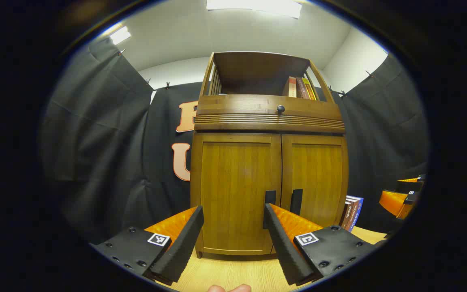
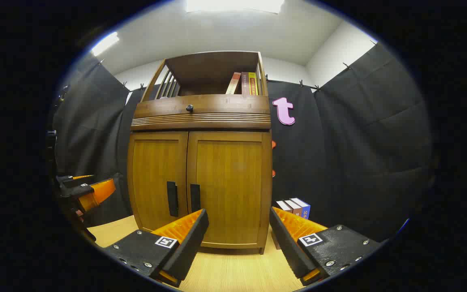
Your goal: Open the right door of the double-door shoe cabinet with the right hand, and open the left door with the left hand.
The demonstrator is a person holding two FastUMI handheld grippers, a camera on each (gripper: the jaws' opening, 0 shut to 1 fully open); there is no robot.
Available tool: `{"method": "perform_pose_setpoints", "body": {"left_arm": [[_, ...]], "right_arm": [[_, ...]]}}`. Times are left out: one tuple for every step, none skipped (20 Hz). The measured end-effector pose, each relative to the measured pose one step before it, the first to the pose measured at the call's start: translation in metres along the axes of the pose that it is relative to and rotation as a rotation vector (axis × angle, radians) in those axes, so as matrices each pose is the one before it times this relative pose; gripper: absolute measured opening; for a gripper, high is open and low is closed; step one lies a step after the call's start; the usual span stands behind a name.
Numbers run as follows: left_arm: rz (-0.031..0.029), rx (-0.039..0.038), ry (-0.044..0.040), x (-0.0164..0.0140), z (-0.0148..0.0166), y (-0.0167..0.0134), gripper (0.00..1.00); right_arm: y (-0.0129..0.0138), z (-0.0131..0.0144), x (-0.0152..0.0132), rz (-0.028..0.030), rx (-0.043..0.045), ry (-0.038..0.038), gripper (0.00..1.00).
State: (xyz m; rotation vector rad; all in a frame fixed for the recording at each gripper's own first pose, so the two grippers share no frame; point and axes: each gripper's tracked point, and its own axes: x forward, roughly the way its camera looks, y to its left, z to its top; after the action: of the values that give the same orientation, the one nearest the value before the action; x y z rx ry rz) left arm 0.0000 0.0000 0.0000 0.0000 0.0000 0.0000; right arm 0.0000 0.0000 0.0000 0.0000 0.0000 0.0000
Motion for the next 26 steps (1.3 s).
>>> {"method": "perform_pose_setpoints", "body": {"left_arm": [[0.00045,0.00065,-0.00008,-0.00001,0.00040,0.00012,0.96],[0.00188,0.00118,-0.00019,-0.00233,-0.00045,0.00069,0.94],[-0.00059,0.00053,-0.00105,-0.00097,0.00085,0.00047,0.96],[0.00041,0.00095,-0.00032,0.00031,-0.00055,-0.00066,0.94],[0.00186,0.00125,-0.00008,-0.00019,0.00004,0.00070,0.94],[-0.00027,0.00031,0.00009,-0.00020,0.00016,-0.00023,0.94],[0.00002,-0.00012,0.00020,0.00065,-0.00004,-0.00026,0.94],[0.00040,0.00012,0.00114,-0.00038,0.00021,0.00071,0.94],[-0.00043,0.00029,0.00103,0.00012,-0.00084,-0.00049,0.94],[0.00035,0.00058,0.00169,-0.00123,-0.00100,-0.00106,0.94],[-0.00183,0.00020,0.00313,0.00071,-0.00019,-0.00031,0.94],[-0.00286,-0.00027,0.00251,-0.00061,-0.00067,-0.00131,0.96],[-0.00304,0.00050,0.00107,-0.00071,-0.00022,-0.00009,0.96],[-0.00330,0.00212,-0.00097,0.00012,0.00072,-0.00114,0.96],[-0.00015,0.00347,-0.00166,-0.00087,0.00040,0.00013,0.96],[0.00132,0.00306,-0.00325,0.00082,0.00028,0.00092,0.96],[0.00180,0.00063,-0.00243,-0.00046,0.00055,0.00078,0.94],[0.00016,-0.00208,-0.00086,-0.00085,0.00003,-0.00029,0.96],[-0.00103,-0.00266,0.00003,-0.00037,-0.00020,-0.00120,0.96],[0.00020,-0.00133,-0.00032,-0.00094,-0.00015,0.00101,0.96],[0.00186,0.00019,0.00151,-0.00176,-0.00019,0.00181,0.96],[0.00254,0.00071,0.00088,-0.00207,0.00000,0.00173,0.96],[0.00424,0.00092,0.00348,-0.00164,-0.00088,0.00163,0.94],[0.00616,0.00251,0.00479,-0.00103,-0.00010,0.00274,0.99],[0.00864,0.00079,0.00077,-0.00209,-0.00069,0.00289,0.99],[0.00502,-0.00176,-0.00001,-0.00136,0.00017,0.00245,0.94]], "right_arm": [[0.00028,-0.00071,0.00047,0.00145,-0.00007,0.00110,0.93],[0.00066,-0.00062,0.00035,0.00097,0.00028,0.00036,0.93],[0.00034,0.00120,-0.00119,0.00137,0.00004,-0.00057,0.93],[0.00034,0.00046,-0.00063,0.00054,-0.00084,-0.00037,0.93],[-0.00027,-0.00072,0.00026,0.00028,-0.00090,0.00059,0.93],[0.00002,-0.00073,0.00002,0.00061,-0.00044,0.00071,0.93],[-0.00016,-0.00031,-0.00037,0.00037,-0.00080,0.00123,0.93],[0.00048,-0.00002,-0.00062,0.00048,-0.00071,0.00120,0.93],[0.00020,0.00031,0.00020,0.00072,-0.00045,-0.00037,0.93],[-0.00010,0.00034,-0.00020,0.00006,0.00085,-0.00163,0.93],[0.00028,0.00046,-0.00025,0.00036,0.00296,-0.00191,0.93],[-0.00009,0.00153,-0.00077,-0.00038,0.00736,-0.00545,0.93],[0.00178,0.00745,-0.00176,0.00479,0.01631,-0.02488,0.93],[0.00330,0.00878,-0.00017,0.00702,0.01877,-0.02843,0.93],[0.00198,0.00628,-0.00094,0.00752,0.01371,-0.02011,0.93],[0.00194,0.00378,0.00126,0.00825,0.00413,-0.01117,0.93],[0.00094,0.00240,0.00344,0.00784,-0.00482,-0.00607,0.93],[0.00066,-0.00038,0.00492,0.00577,-0.00777,-0.00155,0.93],[0.00191,0.00038,0.00715,0.00877,-0.00652,-0.00108,0.93],[0.00412,0.00020,0.00870,0.01667,-0.00548,-0.00498,0.93],[0.00428,-0.00089,0.01065,0.01538,-0.00670,0.00359,0.93],[0.00446,-0.00516,0.01064,0.01888,-0.00708,0.01471,0.93],[0.00458,-0.00485,0.01225,0.01596,-0.00433,0.01934,0.93],[0.00619,-0.00256,0.01223,0.01807,-0.00004,0.01631,0.93],[0.00709,-0.00102,0.01275,0.01562,0.00477,0.01040,0.93],[0.00790,-0.00162,0.01375,0.01958,0.00680,0.00179,0.93]]}}
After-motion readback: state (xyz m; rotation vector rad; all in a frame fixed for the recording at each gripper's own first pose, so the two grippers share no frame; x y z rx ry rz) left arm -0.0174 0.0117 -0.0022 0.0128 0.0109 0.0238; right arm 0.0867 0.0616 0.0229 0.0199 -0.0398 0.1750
